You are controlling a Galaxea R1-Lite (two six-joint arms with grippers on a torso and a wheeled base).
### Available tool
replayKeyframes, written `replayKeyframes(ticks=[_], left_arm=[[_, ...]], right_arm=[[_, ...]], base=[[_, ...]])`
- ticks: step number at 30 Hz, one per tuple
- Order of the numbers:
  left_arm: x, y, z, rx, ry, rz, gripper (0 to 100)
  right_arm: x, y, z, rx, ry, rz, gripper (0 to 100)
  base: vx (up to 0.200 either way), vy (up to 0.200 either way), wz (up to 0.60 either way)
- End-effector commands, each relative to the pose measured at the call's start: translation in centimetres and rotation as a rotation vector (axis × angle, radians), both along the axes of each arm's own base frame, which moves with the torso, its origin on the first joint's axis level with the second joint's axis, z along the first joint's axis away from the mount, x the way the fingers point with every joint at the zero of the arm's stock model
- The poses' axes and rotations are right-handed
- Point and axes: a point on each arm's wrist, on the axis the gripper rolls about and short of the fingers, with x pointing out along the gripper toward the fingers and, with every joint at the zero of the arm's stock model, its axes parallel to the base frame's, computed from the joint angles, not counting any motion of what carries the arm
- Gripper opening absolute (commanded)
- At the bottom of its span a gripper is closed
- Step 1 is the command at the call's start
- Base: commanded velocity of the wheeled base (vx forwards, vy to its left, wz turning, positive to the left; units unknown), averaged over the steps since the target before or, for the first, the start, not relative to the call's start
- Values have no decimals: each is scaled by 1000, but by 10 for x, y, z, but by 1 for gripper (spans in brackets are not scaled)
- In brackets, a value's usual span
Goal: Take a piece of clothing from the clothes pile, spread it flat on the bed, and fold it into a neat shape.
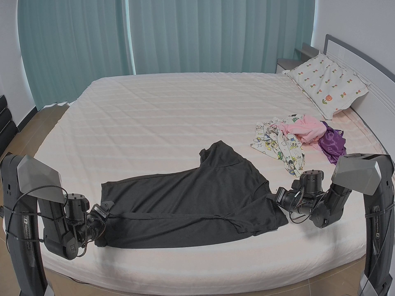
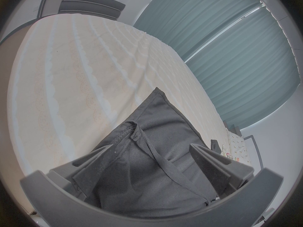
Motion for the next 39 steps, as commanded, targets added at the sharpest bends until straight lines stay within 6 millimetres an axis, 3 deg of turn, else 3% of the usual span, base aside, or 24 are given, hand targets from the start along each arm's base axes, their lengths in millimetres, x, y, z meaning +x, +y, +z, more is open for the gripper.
replayKeyframes(ticks=[1,4,5,12,15,21,30,34,39], left_arm=[[0,0,0,0,-1,1,100],[0,0,0,0,-1,1,100],[0,0,0,0,0,1,100],[0,0,0,0,-1,2,100],[0,0,0,0,-3,1,100],[2,0,0,-3,-6,0,100],[1,0,1,-2,-8,2,100],[1,0,1,-2,-5,2,100],[1,0,1,-2,-5,2,100]], right_arm=[[2,1,-3,1,-1,2,0],[5,2,-2,4,-11,2,0],[6,2,-1,4,-12,2,100],[9,0,-3,21,-15,-21,100],[5,-3,18,94,0,-82,100],[-21,7,51,141,14,-117,100],[-41,52,45,64,57,-117,100],[-50,69,39,65,95,-204,100],[-60,70,27,72,201,-250,100]], base=[[0,0,0],[0,0,0],[0,0,0],[0,0,0],[0,0,0],[0,0,0],[0,0,0],[0,0,0],[0,0,0]])
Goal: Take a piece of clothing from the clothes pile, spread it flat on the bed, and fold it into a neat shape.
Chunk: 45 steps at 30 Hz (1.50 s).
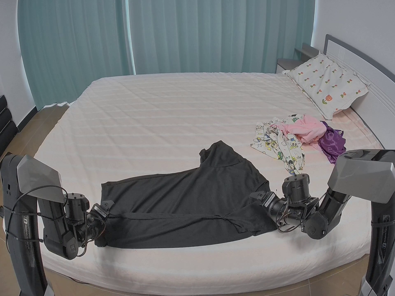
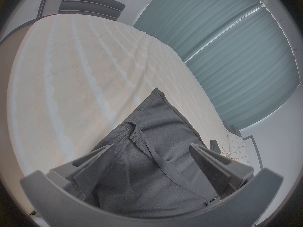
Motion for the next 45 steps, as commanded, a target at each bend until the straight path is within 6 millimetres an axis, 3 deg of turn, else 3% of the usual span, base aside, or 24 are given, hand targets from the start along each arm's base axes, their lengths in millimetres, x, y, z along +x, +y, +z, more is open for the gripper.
replayKeyframes(ticks=[1,9,20,35,45], left_arm=[[0,0,0,1,0,2,100],[0,0,-1,3,0,2,100],[0,0,-1,3,0,2,100],[0,0,-1,3,0,2,100],[0,0,-1,3,2,2,100]], right_arm=[[-9,6,-7,-1,67,-3,100],[-11,8,-11,3,101,-11,100],[-33,28,-11,-24,150,58,100],[-36,28,-12,-68,187,39,100],[-35,28,-12,-61,181,37,100]], base=[[0,0,0],[0,0,0],[0,0,0],[0,0,0],[-120,0,0]])
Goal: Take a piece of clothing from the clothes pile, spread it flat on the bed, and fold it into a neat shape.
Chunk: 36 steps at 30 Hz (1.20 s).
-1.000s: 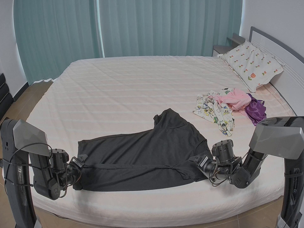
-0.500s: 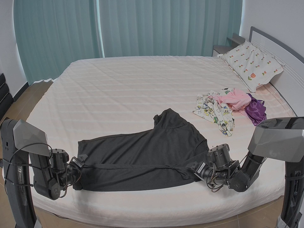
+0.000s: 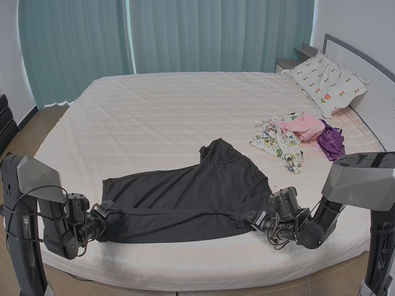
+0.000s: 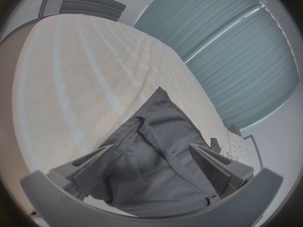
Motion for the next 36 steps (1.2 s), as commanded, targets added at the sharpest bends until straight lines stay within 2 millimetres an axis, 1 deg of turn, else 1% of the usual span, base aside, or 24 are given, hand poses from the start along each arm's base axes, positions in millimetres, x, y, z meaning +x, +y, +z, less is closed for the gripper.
replayKeyframes(ticks=[1,4,6,7,9,12,14,17,28,29,36], left_arm=[[0,0,-1,0,2,0,100],[0,0,0,2,0,1,100],[0,0,0,2,0,1,100],[0,0,-1,2,2,1,100],[0,0,-1,2,2,1,100],[1,0,-1,2,0,1,100],[1,0,-1,2,0,1,100],[1,0,-1,2,0,1,100],[1,0,-1,3,0,2,100],[1,0,-1,3,0,2,100],[1,0,-1,2,-1,1,100]], right_arm=[[2,1,0,7,-7,-2,100],[7,2,2,34,-23,-24,100],[7,2,2,34,-23,-24,100],[14,3,3,66,-42,-52,100],[16,2,3,69,-46,-59,100],[15,4,0,51,-43,-63,100],[18,6,-5,29,-53,-81,100],[21,10,-6,18,-67,-92,100],[23,14,-13,-6,-77,-103,100],[23,14,-13,-8,-78,-105,0],[24,15,-14,-37,-96,-133,0]], base=[[0,0,0],[0,0,0],[0,0,0],[0,0,0],[0,0,0],[0,0,0],[0,0,0],[0,0,0],[0,0,0],[0,0,0],[0,0,0]])
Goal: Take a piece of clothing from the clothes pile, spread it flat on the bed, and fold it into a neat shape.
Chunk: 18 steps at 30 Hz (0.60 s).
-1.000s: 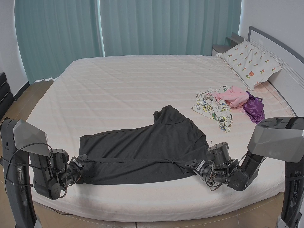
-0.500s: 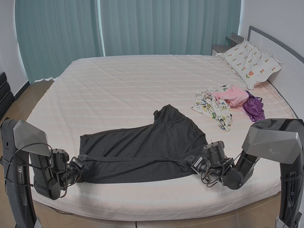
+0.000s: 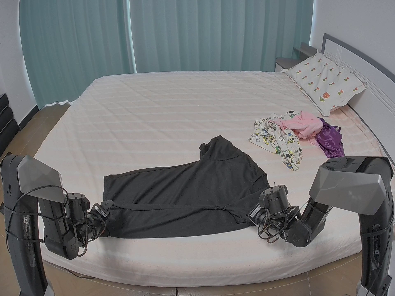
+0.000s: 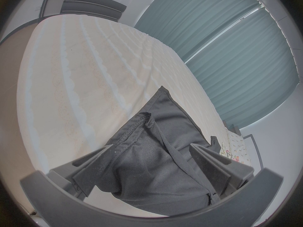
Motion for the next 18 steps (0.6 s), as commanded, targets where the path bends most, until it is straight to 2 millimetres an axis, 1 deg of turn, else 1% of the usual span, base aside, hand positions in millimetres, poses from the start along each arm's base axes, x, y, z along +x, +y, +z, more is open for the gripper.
replayKeyframes(ticks=[1,13,14,18], left_arm=[[0,0,0,0,0,0,100],[0,0,0,0,2,0,100],[0,0,0,-1,2,-1,100],[0,0,0,-1,2,-1,100]], right_arm=[[0,1,-2,-10,2,-3,0],[-1,-4,0,-18,8,-8,0],[-1,-4,0,-19,11,-6,100],[-2,-5,0,-13,10,-1,100]], base=[[0,0,0],[0,0,0],[0,0,0],[0,0,0]])
